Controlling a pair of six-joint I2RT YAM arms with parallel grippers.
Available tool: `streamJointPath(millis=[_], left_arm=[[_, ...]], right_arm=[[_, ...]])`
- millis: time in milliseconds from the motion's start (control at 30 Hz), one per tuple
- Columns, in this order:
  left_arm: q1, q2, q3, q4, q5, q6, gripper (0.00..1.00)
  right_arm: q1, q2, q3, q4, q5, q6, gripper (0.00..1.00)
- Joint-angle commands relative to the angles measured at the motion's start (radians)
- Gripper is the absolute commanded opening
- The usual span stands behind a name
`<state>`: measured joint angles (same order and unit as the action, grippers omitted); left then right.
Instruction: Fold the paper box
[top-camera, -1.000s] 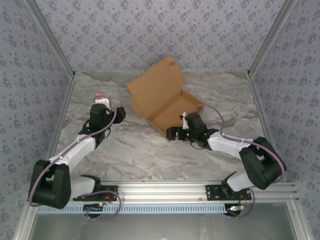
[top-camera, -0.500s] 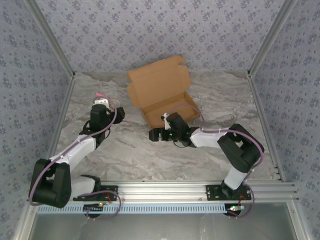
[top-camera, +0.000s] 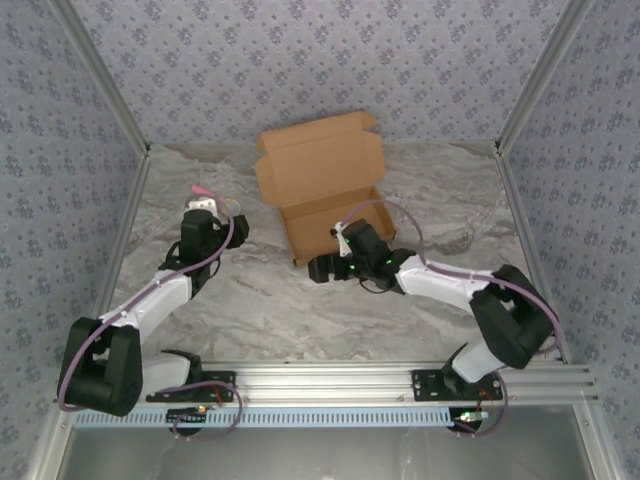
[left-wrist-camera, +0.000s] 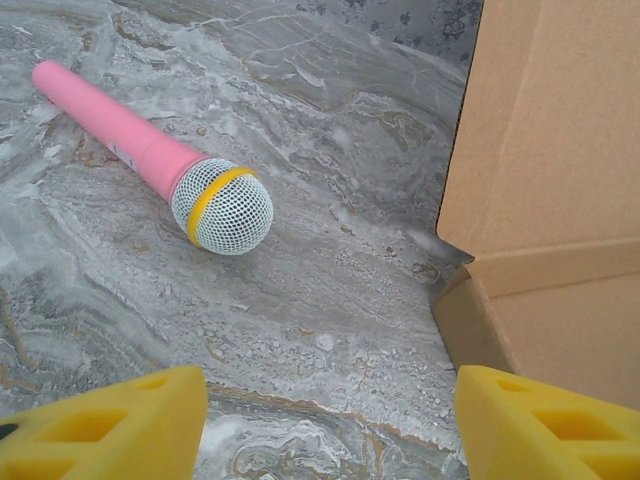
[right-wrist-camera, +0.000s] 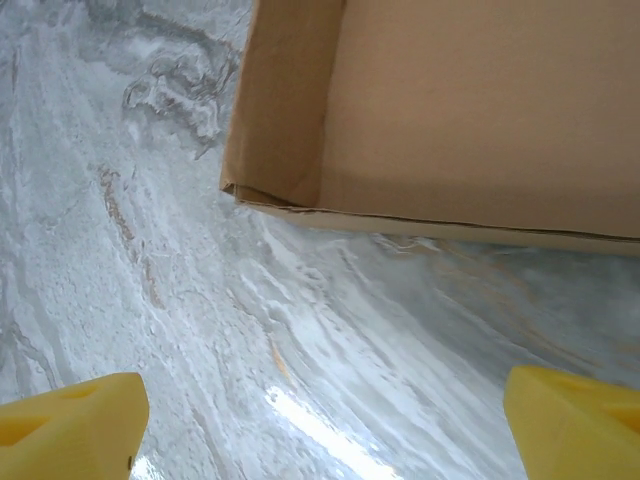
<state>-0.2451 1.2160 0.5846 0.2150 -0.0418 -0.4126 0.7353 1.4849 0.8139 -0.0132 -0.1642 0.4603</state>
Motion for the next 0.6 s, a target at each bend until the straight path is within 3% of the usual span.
streamJointPath(millis=[0, 200, 333, 467, 567], left_arm=[[-0.008, 0.002, -0.009, 0.048, 0.025, -0.009, 0.66], [-0.010, -0.001, -0.006, 0.050, 0.043, -0.015, 0.66], [-0.010, -0.006, -0.005, 0.047, 0.048, -0.014, 0.66], [-0.011, -0.008, -0.001, 0.041, 0.055, -0.011, 0.66], [-0.011, -0.016, 0.002, 0.031, 0.059, -0.009, 0.66]], right_arm=[[-0.056, -0.090, 0.027, -0.180, 0.105, -0.105, 0.94], [-0.256, -0.095, 0.123, -0.304, 0.216, -0.236, 0.93], [-0.397, -0.028, 0.176, -0.310, 0.189, -0.261, 0.90], [-0.429, 0.085, 0.270, -0.338, 0.238, -0.286, 0.83], [-0.437, 0.173, 0.336, -0.348, 0.221, -0.295, 0.73]])
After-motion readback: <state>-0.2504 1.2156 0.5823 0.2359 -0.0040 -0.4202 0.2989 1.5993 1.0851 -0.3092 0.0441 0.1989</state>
